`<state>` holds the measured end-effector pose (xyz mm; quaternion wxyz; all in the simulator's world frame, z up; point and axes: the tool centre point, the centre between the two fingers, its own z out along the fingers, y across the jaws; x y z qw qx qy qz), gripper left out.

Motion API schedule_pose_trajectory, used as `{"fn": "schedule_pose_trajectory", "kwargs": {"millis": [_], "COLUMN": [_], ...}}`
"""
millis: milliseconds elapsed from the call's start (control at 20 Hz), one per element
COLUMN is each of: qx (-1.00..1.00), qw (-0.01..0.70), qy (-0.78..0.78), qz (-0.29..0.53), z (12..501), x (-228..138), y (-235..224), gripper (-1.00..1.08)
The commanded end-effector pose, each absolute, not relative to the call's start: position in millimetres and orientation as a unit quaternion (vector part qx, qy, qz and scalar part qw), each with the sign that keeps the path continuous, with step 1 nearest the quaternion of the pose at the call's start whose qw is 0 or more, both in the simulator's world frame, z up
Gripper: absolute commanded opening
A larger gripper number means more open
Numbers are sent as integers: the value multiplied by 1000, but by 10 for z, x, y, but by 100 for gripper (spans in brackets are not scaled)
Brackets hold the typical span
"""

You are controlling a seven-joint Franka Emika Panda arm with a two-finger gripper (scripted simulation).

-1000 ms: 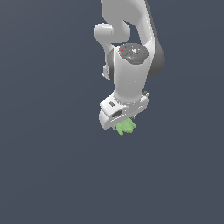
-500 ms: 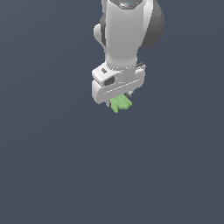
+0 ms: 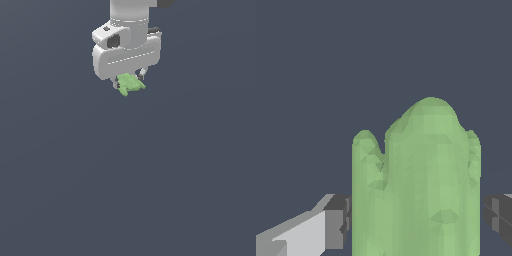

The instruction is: Pick up the object and move it to a goal position.

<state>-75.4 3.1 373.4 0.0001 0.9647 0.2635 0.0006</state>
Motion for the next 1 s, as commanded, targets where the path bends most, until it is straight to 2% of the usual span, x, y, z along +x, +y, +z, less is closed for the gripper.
{"fn": "schedule_pose_trajectory", "kwargs": {"millis": [0,500,950], "qx": [965,965,965], "qw": [0,-1,0], "qy": [264,264,264], "qz": [0,0,0], "z": [3952,4590,4751], "x": [-897,-1271,-1343], "y": [-26,-203,-252], "gripper": [-100,-100,-100]}}
